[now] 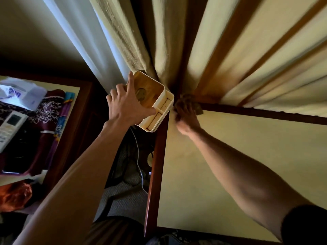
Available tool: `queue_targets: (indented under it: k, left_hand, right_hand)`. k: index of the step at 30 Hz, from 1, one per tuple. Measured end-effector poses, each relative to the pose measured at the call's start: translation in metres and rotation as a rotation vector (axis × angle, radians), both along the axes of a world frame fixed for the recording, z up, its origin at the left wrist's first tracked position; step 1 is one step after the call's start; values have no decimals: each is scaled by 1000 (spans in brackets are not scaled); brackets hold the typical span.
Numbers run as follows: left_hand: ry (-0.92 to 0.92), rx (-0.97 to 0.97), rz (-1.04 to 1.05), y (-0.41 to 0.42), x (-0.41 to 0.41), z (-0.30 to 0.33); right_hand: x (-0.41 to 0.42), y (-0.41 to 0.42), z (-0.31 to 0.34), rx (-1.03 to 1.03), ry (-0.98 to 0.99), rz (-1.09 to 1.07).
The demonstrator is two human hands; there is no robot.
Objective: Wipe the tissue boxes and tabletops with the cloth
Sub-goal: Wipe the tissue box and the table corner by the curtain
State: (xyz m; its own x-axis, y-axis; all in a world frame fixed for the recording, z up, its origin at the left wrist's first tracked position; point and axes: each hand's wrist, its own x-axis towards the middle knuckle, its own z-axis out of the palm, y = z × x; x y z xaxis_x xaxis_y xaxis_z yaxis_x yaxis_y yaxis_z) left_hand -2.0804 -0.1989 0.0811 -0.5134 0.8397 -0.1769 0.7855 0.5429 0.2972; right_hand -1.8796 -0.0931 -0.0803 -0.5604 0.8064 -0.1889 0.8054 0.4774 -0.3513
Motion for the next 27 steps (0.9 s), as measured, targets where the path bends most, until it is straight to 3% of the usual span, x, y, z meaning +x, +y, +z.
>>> queue_targets:
  k: [4,8,10,14,18,24,27]
  left_hand:
    - [1,2,-5,4,-1,0]
    - [4,-11,-39,9,6,-5]
    - [0,-23,-72,10,14,-9]
    - [-10,-53,-115,8,31,-12]
    - [-2,-55,-131,12,40,-14]
    - [11,-58,-146,23,50,-15]
    - [21,-74,-188,30,62,-19]
  right_hand:
    - [-10,-97,3,125,168,294]
    - [46,-189,0,45,196,399]
    - [74,-169,-8,80,245,295]
    - [131,-71,-13,197,165,-168]
    - [105,-41,7,58,149,-458]
    - [55,-175,-3,-77,342,91]
    - [78,-157,8,-38,327,-18]
